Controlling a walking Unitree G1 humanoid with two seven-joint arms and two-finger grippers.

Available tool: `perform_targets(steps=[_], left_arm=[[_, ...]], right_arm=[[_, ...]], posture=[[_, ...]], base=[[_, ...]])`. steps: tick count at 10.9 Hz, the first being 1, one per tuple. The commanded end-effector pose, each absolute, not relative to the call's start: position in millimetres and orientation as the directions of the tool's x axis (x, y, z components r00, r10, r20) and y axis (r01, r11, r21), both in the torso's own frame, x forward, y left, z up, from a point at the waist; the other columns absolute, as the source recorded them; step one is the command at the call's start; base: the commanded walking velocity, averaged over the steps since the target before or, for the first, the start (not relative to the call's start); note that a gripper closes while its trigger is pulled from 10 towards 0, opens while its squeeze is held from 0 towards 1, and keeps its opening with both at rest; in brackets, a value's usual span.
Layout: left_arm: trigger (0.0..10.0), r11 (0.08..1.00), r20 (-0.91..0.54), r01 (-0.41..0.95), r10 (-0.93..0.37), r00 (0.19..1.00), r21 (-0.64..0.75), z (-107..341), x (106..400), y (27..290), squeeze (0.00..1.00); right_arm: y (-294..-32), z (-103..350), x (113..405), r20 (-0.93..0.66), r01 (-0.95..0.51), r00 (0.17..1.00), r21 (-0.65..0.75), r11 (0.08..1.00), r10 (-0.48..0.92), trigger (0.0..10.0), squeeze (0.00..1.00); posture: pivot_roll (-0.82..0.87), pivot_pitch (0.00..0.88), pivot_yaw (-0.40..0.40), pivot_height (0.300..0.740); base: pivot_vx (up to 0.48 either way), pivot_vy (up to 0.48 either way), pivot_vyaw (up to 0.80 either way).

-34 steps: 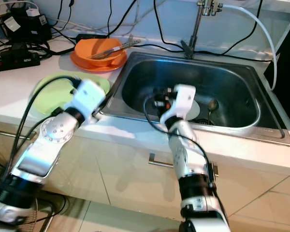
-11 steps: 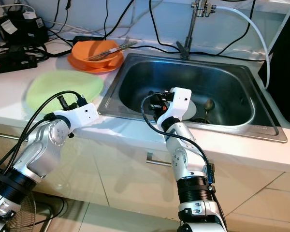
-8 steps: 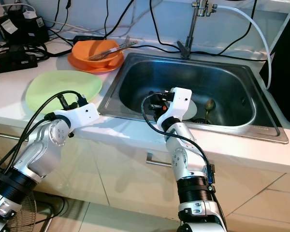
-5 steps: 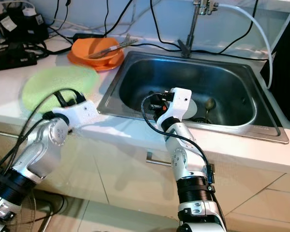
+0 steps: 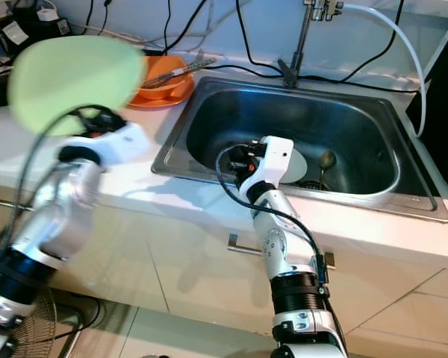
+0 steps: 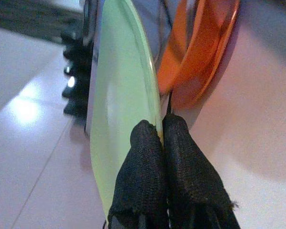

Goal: Kitchen organization

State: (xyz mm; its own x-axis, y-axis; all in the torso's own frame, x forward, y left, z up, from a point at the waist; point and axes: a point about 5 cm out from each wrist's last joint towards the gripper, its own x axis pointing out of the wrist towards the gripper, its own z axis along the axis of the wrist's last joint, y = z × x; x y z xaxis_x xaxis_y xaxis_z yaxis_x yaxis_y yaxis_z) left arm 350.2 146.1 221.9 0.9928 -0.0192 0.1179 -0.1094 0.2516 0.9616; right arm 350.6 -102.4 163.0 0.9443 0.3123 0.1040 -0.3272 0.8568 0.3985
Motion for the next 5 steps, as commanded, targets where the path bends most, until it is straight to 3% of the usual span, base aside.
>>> perform_targets(steps=[1,2,5], left_arm=[[10.0,0.24,0.223,-0.197,-0.086,0.971,0.95,242.7,348.3,132.7,0.0],[10.0,0.248,0.211,-0.162,-0.186,0.96,0.955,238.4,345.7,115.5,0.0],[10.0,0.247,0.166,-0.095,-0.287,0.944,0.964,225.7,344.7,97.8,0.0]], right_arm=[[-100.6,173.5,353.1,0.132,-0.349,0.937,0.402,0.846,0.324,10.0,0.56],[-98.3,185.5,354.5,0.17,-0.374,0.928,0.421,0.826,0.332,10.0,1.0],[-100.6,218.3,356.2,0.266,-0.422,0.906,0.523,0.741,0.328,10.0,1.0]], posture=[[0.19,0.035,-0.007,0.74],[0.19,0.033,-0.003,0.74],[0.17,0.027,0.006,0.74]], base=[[0.0,0.0,0.0],[0.0,0.0,0.0],[0.0,0.0,0.0]])
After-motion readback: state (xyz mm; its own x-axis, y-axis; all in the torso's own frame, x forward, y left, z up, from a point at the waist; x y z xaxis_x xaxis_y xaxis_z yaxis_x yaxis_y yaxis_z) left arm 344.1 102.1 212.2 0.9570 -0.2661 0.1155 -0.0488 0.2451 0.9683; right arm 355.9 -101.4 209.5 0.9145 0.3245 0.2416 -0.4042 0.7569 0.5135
